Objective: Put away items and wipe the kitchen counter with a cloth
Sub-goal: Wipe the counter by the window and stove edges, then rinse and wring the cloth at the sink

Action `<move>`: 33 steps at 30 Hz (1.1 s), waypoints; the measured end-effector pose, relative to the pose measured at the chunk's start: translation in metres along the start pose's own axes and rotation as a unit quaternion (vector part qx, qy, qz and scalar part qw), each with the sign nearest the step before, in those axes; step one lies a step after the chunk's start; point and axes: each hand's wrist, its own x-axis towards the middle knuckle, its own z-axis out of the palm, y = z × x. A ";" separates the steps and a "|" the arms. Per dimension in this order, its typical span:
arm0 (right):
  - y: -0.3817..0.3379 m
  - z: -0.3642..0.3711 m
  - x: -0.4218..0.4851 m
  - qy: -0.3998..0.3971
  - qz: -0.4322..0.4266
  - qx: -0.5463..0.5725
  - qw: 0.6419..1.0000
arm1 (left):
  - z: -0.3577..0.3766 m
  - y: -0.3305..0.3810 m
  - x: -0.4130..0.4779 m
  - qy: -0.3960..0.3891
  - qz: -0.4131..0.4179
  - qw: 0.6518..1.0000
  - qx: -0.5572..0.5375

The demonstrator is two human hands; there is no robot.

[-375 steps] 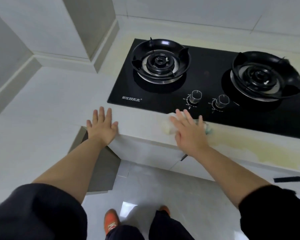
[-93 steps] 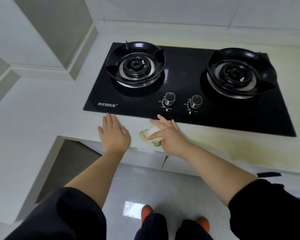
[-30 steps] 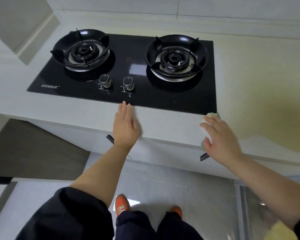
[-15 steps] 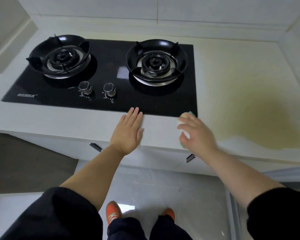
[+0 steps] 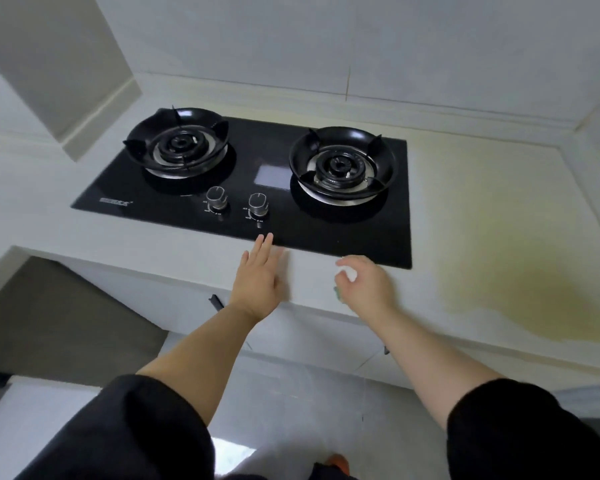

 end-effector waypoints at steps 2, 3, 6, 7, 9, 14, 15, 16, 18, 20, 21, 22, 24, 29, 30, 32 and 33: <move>-0.047 0.020 0.006 -0.036 0.056 0.143 0.988 | -0.020 -0.015 -0.005 0.024 -0.027 0.999 -0.012; -0.071 0.032 0.007 -0.052 0.069 0.184 0.979 | -0.032 -0.024 -0.008 0.042 -0.037 0.998 -0.033; -0.138 0.067 0.000 -0.101 0.061 0.212 0.970 | -0.078 -0.054 -0.024 0.098 -0.092 0.983 -0.128; -0.162 0.083 -0.003 -0.116 0.059 0.227 0.965 | -0.098 -0.069 -0.034 0.112 -0.120 0.972 -0.168; -0.200 0.114 -0.010 -0.156 0.090 0.285 0.941 | -0.135 -0.099 -0.056 0.135 -0.174 0.944 -0.244; -0.304 0.228 -0.038 -0.390 0.198 0.470 0.767 | -0.222 -0.208 -0.144 0.205 -0.237 0.879 -0.359; -0.325 0.252 -0.047 -0.428 0.198 0.474 0.744 | -0.238 -0.230 -0.164 0.221 -0.246 0.869 -0.367; -0.347 0.277 -0.058 -0.455 0.192 0.469 0.733 | -0.253 -0.251 -0.184 0.238 -0.255 0.857 -0.379; -0.389 0.326 -0.086 -0.499 0.177 0.458 0.714 | -0.279 -0.293 -0.227 0.265 -0.279 0.841 -0.381; -0.433 0.378 -0.121 -0.550 0.159 0.440 0.692 | -0.303 -0.337 -0.277 0.292 -0.313 0.826 -0.368; -0.450 0.398 -0.138 -0.569 0.150 0.426 0.687 | -0.311 -0.353 -0.298 0.300 -0.329 0.815 -0.371; -0.467 0.420 -0.156 -0.588 0.149 0.407 0.683 | -0.318 -0.370 -0.321 0.307 -0.344 0.805 -0.375; -0.496 0.461 -0.187 -0.621 0.132 0.360 0.683 | -0.330 -0.397 -0.361 0.317 -0.369 0.785 -0.383; -0.568 0.578 -0.263 -0.694 0.037 0.246 0.676 | -0.359 -0.493 -0.457 0.409 -0.467 0.709 -0.335; -0.581 0.603 -0.277 -0.700 0.018 0.225 0.678 | -0.363 -0.516 -0.475 0.430 -0.483 0.686 -0.332; -0.611 0.656 -0.305 -0.716 -0.010 0.187 0.672 | -0.372 -0.566 -0.507 0.467 -0.511 0.643 -0.328; -0.626 0.681 -0.316 -0.728 -0.013 0.174 0.663 | -0.378 -0.590 -0.519 0.482 -0.526 0.621 -0.324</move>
